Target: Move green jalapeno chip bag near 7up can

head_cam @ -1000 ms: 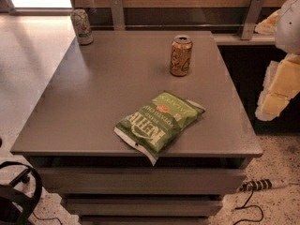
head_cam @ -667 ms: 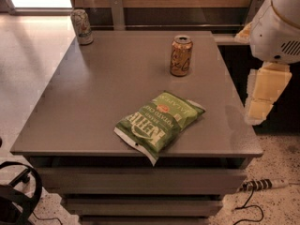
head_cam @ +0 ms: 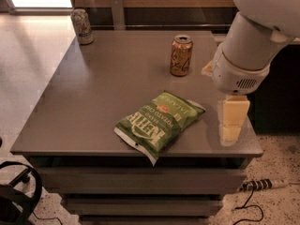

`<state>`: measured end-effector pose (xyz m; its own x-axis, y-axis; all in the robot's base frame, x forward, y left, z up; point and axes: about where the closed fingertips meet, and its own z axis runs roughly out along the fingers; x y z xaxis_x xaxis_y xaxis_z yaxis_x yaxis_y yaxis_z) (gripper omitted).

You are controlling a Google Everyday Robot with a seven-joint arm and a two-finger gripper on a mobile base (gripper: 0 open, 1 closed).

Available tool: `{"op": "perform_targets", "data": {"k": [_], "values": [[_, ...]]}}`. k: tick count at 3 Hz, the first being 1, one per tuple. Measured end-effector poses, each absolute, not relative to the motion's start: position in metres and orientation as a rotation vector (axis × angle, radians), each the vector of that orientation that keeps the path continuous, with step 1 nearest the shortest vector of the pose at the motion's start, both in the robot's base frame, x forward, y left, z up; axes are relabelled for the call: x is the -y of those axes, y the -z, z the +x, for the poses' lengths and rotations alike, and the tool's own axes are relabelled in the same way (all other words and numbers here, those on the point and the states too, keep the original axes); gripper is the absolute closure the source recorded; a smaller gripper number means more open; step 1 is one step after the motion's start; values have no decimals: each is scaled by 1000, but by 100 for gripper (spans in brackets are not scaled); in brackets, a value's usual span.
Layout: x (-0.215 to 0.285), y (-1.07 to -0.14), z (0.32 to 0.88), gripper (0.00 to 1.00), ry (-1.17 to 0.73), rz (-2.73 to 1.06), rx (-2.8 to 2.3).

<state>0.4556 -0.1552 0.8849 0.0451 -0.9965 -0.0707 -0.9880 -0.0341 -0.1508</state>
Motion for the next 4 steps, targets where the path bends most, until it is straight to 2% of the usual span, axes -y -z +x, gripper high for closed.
{"op": "perform_targets", "data": {"k": [2, 4], "values": [[105, -827, 471, 0, -118, -2184, -1924], [66, -820, 493, 0, -183, -2186, -1795]]}}
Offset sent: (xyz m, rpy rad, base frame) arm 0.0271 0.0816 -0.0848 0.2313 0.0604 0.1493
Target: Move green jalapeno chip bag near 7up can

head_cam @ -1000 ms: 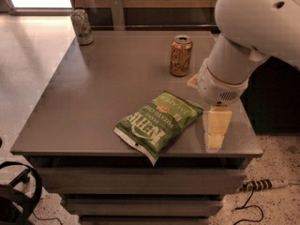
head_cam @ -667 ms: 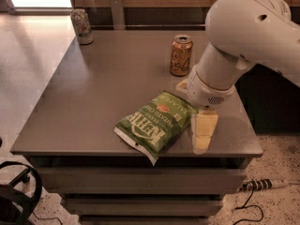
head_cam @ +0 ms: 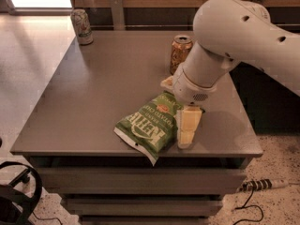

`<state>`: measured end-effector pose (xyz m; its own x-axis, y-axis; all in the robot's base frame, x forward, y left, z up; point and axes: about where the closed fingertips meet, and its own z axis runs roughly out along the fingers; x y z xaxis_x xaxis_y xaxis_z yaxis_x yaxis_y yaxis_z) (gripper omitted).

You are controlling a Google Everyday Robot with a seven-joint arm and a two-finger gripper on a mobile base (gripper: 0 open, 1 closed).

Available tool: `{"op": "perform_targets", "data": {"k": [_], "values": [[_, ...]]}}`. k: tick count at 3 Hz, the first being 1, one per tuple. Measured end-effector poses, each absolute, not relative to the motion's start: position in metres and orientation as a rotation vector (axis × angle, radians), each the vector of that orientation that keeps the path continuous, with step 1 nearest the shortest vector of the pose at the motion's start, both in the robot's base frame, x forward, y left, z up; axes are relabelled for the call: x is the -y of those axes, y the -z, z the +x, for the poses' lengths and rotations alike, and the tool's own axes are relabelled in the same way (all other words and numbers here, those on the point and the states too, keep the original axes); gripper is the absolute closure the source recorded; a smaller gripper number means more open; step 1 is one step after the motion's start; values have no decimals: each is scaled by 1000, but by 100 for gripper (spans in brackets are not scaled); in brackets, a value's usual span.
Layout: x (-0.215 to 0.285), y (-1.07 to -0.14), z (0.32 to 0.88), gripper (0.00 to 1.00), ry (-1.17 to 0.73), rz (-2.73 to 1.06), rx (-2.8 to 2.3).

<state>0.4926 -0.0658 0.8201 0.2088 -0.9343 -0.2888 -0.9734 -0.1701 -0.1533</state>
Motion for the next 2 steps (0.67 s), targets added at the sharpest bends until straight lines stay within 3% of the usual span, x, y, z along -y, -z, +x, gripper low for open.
{"op": "perform_targets", "data": {"k": [1, 2], "values": [[50, -818, 500, 0, -211, -2192, -1745], [51, -819, 499, 17, -207, -2193, -1747]]}}
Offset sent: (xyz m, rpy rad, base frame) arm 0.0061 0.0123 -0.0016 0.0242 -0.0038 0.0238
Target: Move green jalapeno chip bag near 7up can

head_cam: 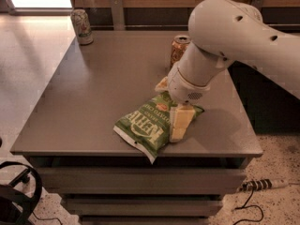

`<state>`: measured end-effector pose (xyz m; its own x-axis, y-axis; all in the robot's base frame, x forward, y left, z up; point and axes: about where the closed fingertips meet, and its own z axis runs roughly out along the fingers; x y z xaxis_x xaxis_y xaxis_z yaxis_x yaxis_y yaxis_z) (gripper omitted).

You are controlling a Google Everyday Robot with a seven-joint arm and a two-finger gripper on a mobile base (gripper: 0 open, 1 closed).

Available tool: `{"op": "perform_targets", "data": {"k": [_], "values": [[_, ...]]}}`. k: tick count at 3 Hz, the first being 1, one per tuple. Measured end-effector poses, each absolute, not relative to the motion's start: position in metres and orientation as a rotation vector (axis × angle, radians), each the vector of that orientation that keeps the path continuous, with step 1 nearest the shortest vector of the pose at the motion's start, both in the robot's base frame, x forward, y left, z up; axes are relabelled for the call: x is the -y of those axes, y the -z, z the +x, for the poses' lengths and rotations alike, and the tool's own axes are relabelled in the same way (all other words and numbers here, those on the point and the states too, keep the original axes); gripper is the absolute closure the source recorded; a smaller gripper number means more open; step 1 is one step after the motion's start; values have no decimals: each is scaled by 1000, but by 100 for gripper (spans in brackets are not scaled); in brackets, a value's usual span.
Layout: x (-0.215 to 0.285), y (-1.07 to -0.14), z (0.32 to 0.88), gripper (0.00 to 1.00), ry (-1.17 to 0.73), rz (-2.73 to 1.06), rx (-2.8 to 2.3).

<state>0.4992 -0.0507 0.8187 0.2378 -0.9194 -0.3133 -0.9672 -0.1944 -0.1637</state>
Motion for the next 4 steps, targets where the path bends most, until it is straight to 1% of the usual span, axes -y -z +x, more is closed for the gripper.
{"op": "perform_targets", "data": {"k": [3, 4], "values": [[49, -821, 498, 86, -203, -2197, -1743], [49, -823, 498, 100, -202, -2197, -1743]]}}
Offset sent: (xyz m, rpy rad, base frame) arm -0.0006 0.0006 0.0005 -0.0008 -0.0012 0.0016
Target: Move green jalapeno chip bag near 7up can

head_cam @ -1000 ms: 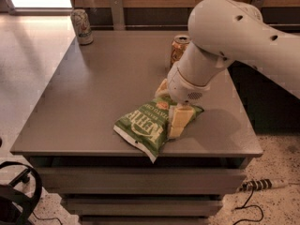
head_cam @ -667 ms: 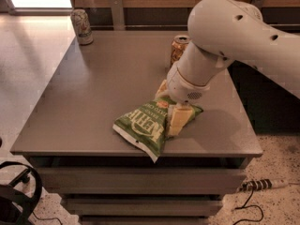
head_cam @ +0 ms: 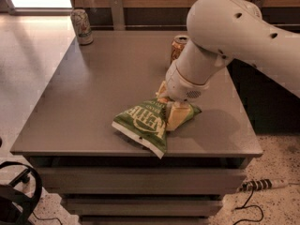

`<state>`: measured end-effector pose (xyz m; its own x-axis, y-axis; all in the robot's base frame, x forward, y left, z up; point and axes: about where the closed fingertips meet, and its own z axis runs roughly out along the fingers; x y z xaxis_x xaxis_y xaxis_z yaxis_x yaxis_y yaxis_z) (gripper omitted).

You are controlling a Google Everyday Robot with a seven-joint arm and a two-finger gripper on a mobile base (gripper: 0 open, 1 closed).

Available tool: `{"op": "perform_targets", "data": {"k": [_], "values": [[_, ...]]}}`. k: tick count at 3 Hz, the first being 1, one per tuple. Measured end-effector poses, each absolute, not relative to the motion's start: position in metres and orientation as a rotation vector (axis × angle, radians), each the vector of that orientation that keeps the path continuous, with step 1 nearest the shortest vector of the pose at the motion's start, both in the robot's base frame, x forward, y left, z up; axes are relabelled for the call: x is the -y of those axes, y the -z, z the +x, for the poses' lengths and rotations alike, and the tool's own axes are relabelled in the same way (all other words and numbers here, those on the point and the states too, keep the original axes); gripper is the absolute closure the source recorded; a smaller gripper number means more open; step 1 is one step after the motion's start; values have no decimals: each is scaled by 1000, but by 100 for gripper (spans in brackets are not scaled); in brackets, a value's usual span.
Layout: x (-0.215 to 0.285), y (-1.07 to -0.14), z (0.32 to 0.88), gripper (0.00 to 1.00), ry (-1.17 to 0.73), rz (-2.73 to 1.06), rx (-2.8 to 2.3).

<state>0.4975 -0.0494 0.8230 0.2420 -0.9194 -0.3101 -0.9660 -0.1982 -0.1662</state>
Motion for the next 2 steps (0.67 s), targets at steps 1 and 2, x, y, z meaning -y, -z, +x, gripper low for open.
{"op": "perform_targets", "data": {"k": [1, 2], "values": [[49, -837, 502, 100, -149, -2217, -1755], [42, -870, 521, 100, -29, -2273, -1734]]}}
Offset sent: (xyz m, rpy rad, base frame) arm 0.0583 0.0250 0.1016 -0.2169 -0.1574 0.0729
